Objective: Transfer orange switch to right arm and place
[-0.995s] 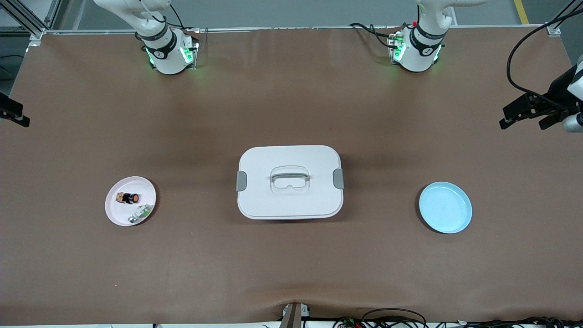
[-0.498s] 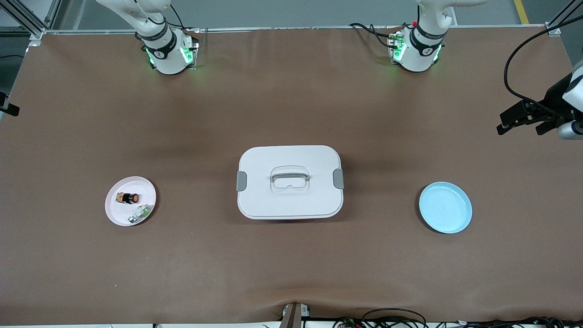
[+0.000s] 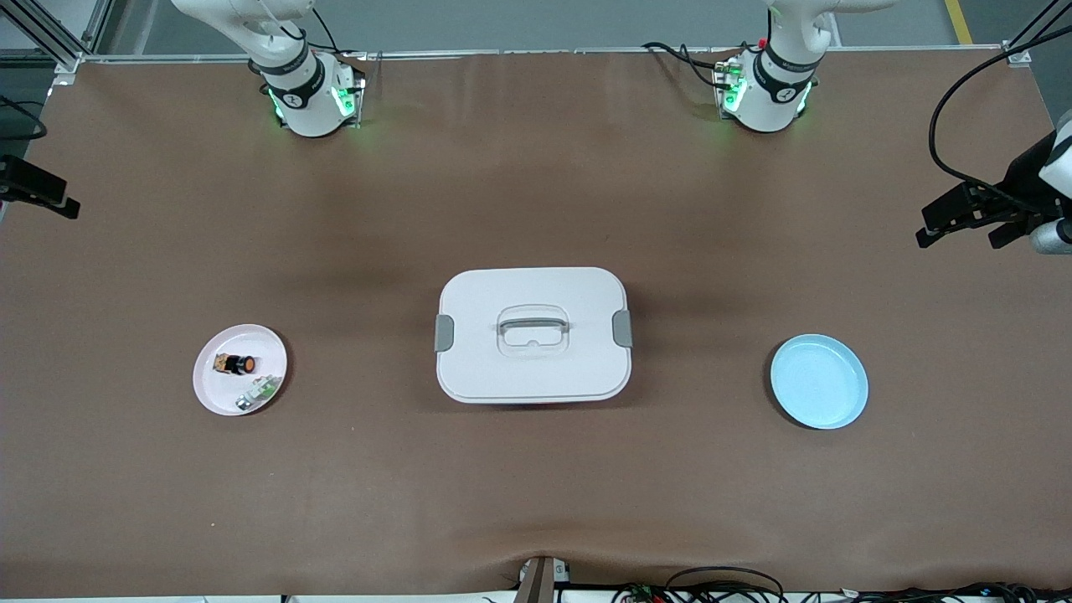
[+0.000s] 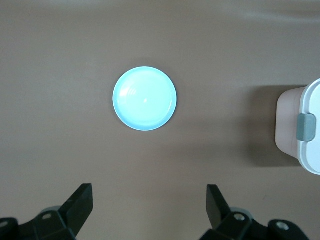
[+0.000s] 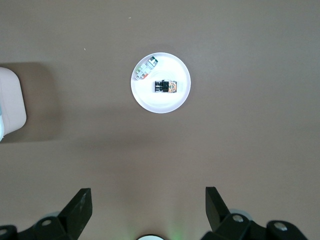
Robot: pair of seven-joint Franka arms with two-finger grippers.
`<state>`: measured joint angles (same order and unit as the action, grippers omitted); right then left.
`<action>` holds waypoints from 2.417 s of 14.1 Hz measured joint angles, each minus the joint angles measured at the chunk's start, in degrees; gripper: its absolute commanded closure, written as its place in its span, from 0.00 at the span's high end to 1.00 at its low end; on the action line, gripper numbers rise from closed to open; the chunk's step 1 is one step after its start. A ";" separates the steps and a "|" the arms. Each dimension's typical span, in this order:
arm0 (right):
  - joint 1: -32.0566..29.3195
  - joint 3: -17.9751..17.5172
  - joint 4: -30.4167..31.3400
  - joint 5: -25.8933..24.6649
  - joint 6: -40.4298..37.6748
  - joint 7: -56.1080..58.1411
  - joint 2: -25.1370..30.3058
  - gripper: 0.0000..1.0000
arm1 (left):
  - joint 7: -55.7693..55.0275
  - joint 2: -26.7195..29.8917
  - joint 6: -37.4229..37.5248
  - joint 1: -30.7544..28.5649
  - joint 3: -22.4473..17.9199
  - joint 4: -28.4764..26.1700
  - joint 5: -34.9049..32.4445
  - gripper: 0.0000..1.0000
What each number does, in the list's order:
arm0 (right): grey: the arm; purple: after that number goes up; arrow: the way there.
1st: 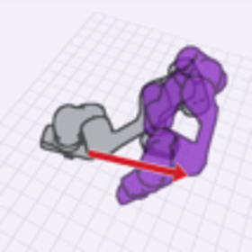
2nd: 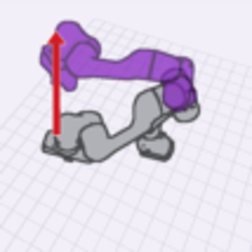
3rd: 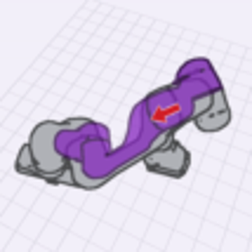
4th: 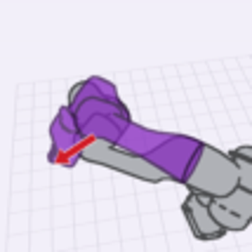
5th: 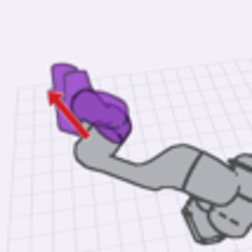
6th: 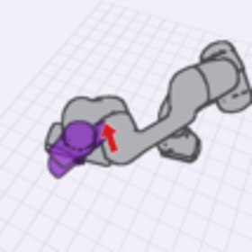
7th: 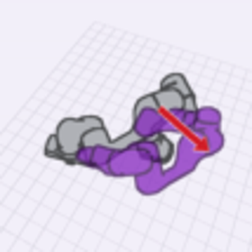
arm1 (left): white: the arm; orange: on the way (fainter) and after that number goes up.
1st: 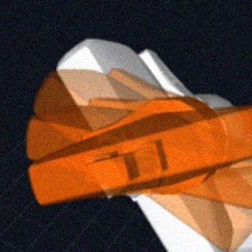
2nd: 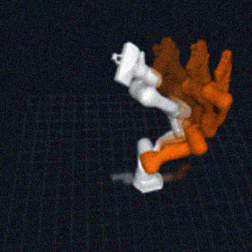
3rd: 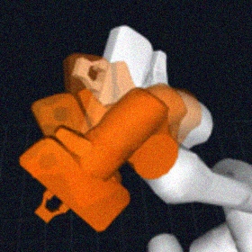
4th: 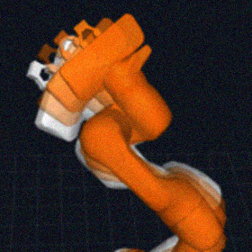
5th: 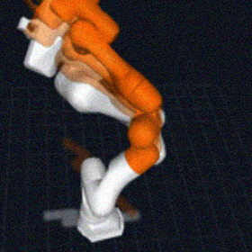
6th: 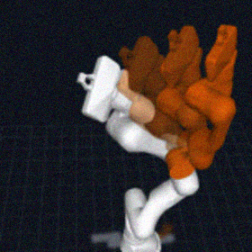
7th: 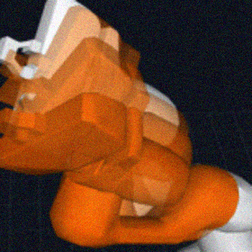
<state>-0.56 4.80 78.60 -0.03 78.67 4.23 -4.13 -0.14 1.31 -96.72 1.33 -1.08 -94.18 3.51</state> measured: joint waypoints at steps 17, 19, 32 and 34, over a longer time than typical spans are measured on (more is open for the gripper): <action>-3.73 -1.18 0.00 0.94 -0.06 2.01 0.49 1.00 | -0.02 -0.25 0.00 -0.01 0.00 0.03 0.00 1.00; -4.02 -1.18 0.00 0.98 -0.27 2.01 0.50 1.00 | -0.04 -0.61 0.00 -0.01 -0.01 0.03 0.00 1.00; -4.06 -1.46 0.00 2.09 -0.84 2.03 1.18 1.00 | -0.04 -0.83 0.00 -0.01 -0.01 0.03 0.00 1.00; -4.04 -1.81 0.00 2.17 -0.85 2.03 1.19 1.00 | -0.04 -0.83 0.00 -0.01 -0.01 0.03 0.00 1.00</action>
<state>-4.60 2.99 78.59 2.13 77.82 6.26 -2.94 -0.19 0.47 -96.72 1.32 -1.09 -94.14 3.51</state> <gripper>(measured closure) 0.000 0.000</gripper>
